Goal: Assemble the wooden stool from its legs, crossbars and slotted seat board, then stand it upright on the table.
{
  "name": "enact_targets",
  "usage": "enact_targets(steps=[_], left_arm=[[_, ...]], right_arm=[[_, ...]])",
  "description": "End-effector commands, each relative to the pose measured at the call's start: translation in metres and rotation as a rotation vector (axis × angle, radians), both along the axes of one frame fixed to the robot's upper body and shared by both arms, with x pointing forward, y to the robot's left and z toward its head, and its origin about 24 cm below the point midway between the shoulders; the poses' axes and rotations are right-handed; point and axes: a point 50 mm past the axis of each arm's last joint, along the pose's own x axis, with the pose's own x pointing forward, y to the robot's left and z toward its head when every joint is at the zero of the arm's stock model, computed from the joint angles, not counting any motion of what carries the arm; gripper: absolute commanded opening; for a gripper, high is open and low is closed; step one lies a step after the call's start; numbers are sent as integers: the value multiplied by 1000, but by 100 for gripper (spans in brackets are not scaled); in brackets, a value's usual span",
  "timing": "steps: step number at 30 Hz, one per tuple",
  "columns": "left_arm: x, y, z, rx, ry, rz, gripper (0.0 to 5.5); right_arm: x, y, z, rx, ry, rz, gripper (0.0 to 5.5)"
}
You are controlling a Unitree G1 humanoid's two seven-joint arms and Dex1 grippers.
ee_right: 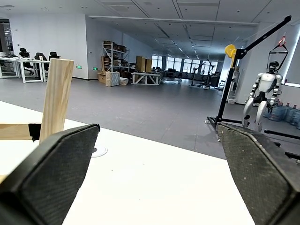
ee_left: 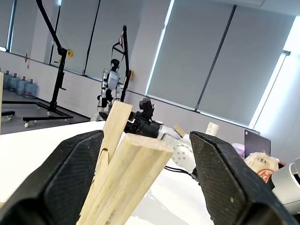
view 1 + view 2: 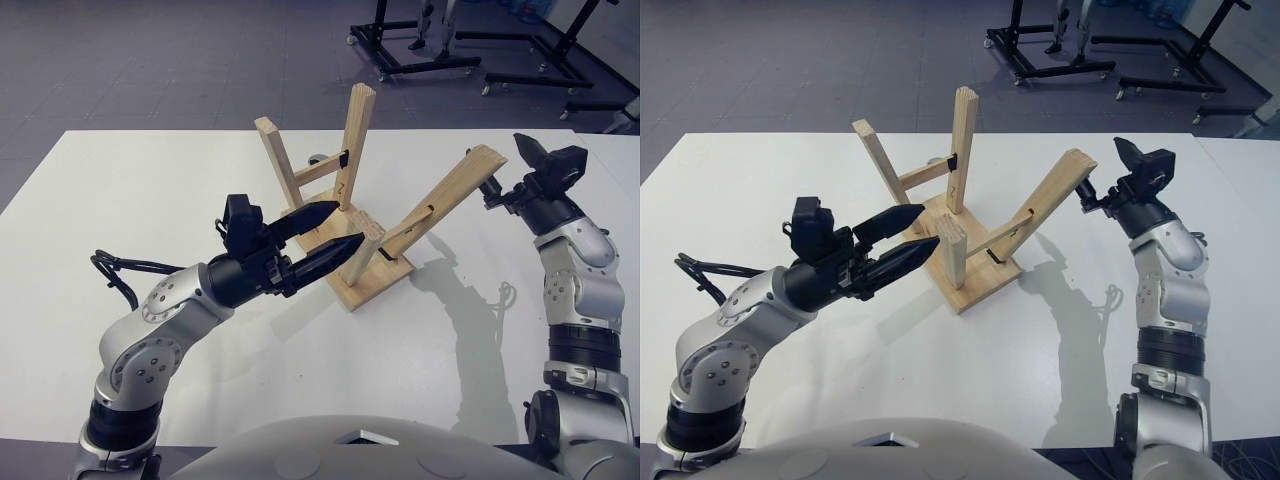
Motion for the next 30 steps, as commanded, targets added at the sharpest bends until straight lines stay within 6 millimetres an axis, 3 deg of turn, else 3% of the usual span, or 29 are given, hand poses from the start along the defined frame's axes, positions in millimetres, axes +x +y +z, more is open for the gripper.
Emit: enact_targets(steps=[1, 4, 13, 30], left_arm=[[7, 4, -12, 126, 6, 34, 336], [15, 3, -20, 181, 6, 77, 336], [19, -4, -17, 160, -4, 68, 336], [23, -11, -21, 162, -1, 78, 336]], right_arm=[[3, 7, 4, 6, -30, 11, 458], [4, 12, 5, 10, -40, 26, 458], [3, 20, 4, 2, -41, 75, 458], [-11, 64, -1, -105, 9, 347, 458]])
